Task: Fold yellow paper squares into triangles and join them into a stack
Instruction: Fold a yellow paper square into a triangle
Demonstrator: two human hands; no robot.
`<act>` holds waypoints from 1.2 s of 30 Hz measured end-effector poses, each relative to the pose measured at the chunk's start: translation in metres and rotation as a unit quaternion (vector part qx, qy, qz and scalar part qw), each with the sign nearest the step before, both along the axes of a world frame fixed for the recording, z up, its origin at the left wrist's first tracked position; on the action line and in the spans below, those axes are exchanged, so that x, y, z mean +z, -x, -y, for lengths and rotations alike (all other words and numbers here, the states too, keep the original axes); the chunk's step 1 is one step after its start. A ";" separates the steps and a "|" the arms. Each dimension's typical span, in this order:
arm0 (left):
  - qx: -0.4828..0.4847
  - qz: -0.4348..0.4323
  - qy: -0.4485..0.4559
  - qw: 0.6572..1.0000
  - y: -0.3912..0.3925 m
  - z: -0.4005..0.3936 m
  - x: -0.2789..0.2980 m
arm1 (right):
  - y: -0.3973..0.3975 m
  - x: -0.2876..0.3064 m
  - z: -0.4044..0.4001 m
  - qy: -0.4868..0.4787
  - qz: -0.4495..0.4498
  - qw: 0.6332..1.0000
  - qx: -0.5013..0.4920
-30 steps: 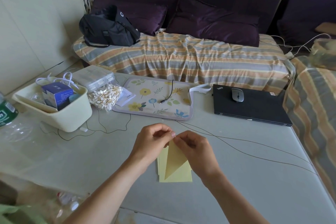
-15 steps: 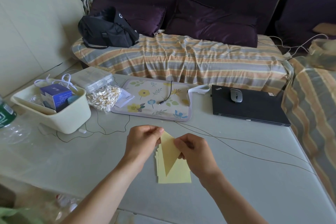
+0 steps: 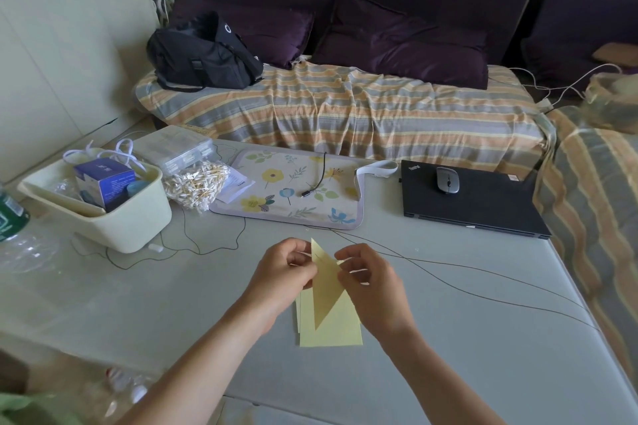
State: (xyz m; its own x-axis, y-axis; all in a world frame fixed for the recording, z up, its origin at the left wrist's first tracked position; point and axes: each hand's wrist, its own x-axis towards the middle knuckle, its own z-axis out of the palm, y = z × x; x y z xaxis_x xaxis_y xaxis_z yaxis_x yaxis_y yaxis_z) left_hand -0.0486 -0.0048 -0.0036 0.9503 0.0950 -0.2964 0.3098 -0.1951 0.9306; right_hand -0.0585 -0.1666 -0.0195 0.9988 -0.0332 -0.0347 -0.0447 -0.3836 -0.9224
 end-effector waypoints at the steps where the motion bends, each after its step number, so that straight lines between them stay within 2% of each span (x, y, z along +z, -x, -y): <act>1: 0.001 0.002 -0.006 1.000 0.000 0.000 0.000 | 0.001 0.001 -0.001 0.010 0.009 1.000 0.009; 8: 0.006 0.057 -0.066 0.996 0.002 0.003 -0.001 | 0.002 0.001 -0.006 0.027 0.036 0.999 0.030; 14: 0.012 0.063 -0.090 0.994 0.003 0.003 0.001 | 0.002 0.004 -0.004 0.037 0.055 0.998 0.000; 20: 0.051 0.062 0.003 0.997 0.001 0.001 0.007 | 0.004 0.006 -0.005 0.039 0.052 0.998 0.019; 25: 0.073 0.062 0.013 0.995 -0.001 0.002 0.005 | 0.005 0.006 -0.006 0.041 0.036 0.998 0.035; 32: -0.009 0.080 -0.039 0.996 0.002 0.004 0.001 | 0.004 0.008 -0.008 0.000 0.023 1.000 0.021; 36: -0.030 0.124 -0.090 0.988 0.003 0.003 0.000 | 0.000 0.004 -0.004 0.002 0.034 0.999 -0.004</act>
State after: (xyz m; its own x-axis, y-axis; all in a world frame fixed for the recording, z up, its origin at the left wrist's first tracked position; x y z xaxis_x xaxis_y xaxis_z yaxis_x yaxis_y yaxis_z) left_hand -0.0516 -0.0081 -0.0034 0.9971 0.0658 -0.0376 0.0597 -0.3761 0.9247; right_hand -0.0583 -0.1624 -0.0157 0.9986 -0.0411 0.0337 0.0151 -0.3880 -0.9215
